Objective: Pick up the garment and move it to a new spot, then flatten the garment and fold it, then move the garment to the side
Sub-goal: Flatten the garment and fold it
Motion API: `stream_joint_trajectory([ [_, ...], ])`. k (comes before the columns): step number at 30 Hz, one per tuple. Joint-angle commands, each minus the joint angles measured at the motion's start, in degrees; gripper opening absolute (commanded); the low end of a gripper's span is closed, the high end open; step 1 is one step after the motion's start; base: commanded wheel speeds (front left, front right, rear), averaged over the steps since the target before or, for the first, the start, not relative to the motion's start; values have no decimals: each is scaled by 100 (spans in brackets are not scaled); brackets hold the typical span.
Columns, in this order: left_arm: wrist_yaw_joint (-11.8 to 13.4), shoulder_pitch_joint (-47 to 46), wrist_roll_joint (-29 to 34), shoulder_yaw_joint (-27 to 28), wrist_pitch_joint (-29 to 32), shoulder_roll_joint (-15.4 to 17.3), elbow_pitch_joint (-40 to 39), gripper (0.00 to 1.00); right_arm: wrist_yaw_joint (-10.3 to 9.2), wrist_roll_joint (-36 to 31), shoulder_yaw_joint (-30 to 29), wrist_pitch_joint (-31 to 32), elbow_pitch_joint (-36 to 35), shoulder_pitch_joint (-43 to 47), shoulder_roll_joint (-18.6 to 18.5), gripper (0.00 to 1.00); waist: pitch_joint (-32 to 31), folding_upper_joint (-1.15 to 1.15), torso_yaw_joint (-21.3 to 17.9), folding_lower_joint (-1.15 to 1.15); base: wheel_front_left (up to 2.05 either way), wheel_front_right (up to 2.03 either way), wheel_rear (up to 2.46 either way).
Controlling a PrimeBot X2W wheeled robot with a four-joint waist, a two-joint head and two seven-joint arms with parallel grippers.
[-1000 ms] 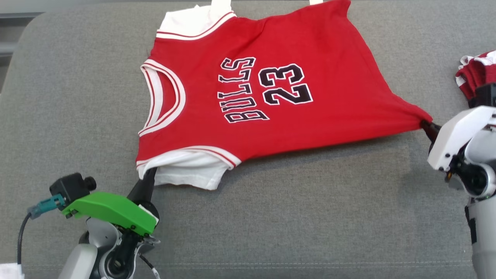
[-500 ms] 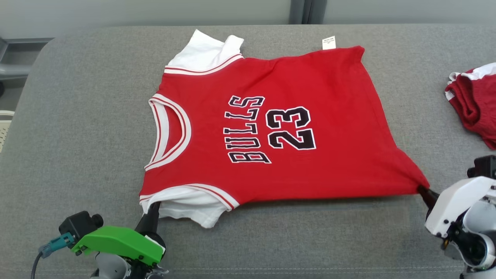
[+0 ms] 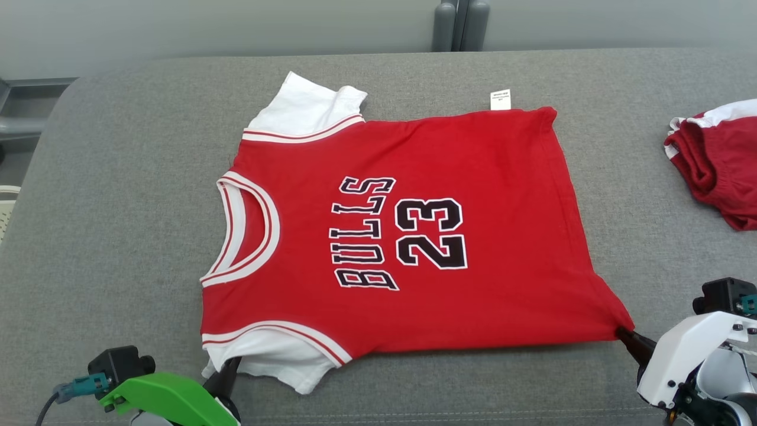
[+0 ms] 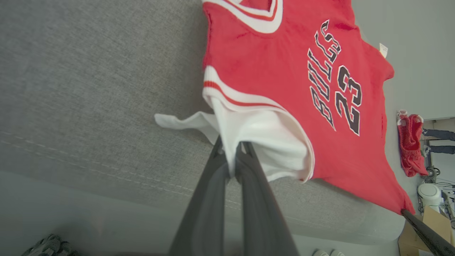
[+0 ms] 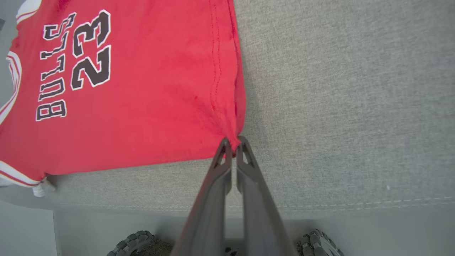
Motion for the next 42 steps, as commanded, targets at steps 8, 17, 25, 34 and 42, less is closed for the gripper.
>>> stream_joint_trajectory([
  [8,112,-754,-293,118,224,-245,-297,0,-7,489,-114,-536,190,-608,-16,0,230,0,78,0,0,0,0],
  [17,79,-1944,-393,235,328,-482,448,0,-6,460,121,-822,654,-1612,-15,0,760,0,76,0,0,0,0],
  [25,-26,-2760,-329,248,323,-595,1122,0,-6,297,387,-1069,1129,-2444,-164,0,1199,0,92,0,0,0,0],
  [34,-263,-2657,-422,219,264,-679,1155,0,-5,601,512,-1218,1251,-2405,-432,0,1145,0,285,0,0,0,0],
  [42,-275,-3028,-509,285,159,-911,1422,0,-5,744,382,-1596,1464,-2747,-368,0,1265,0,377,0,0,0,0],
])
